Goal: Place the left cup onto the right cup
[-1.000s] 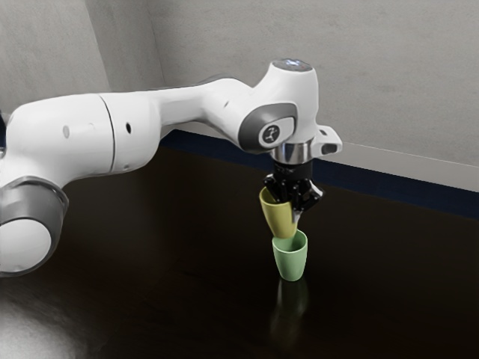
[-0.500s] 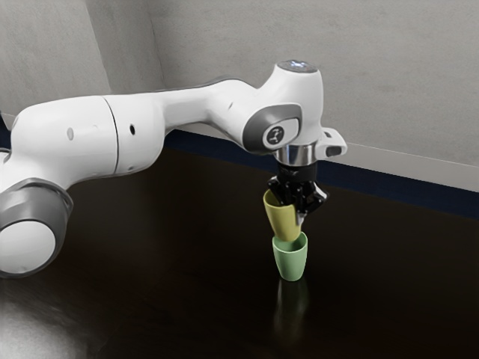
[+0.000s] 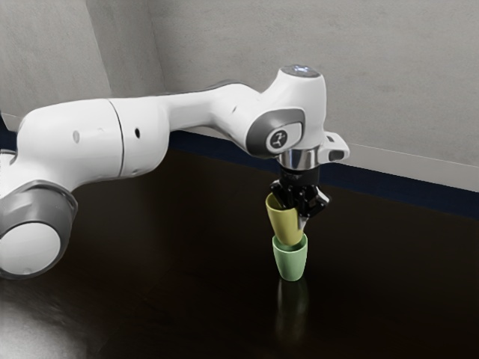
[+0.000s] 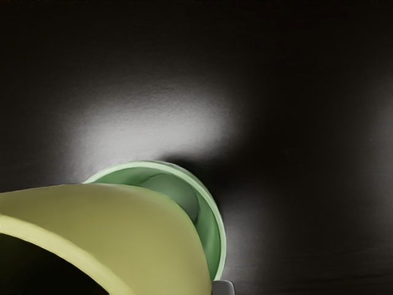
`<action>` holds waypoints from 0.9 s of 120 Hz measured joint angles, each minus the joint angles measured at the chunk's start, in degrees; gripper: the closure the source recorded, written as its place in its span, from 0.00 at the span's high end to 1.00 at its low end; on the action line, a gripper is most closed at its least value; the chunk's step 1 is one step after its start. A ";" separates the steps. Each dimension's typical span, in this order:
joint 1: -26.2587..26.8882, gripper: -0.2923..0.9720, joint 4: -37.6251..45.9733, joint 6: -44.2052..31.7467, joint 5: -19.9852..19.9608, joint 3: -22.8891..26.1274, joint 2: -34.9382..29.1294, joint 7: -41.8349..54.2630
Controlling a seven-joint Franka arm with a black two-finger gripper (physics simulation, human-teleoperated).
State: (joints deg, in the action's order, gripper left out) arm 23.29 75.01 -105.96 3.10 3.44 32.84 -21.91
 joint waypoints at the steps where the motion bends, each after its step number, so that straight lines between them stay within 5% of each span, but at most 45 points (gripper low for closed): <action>1: 0.00 0.15 -0.03 0.00 0.00 0.00 0.03 0.00; 108: 0.05 0.15 -0.02 -0.81 0.07 -0.17 2.54 -0.20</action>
State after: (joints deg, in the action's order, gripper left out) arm 23.34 74.99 -106.77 3.17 3.26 35.38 -22.11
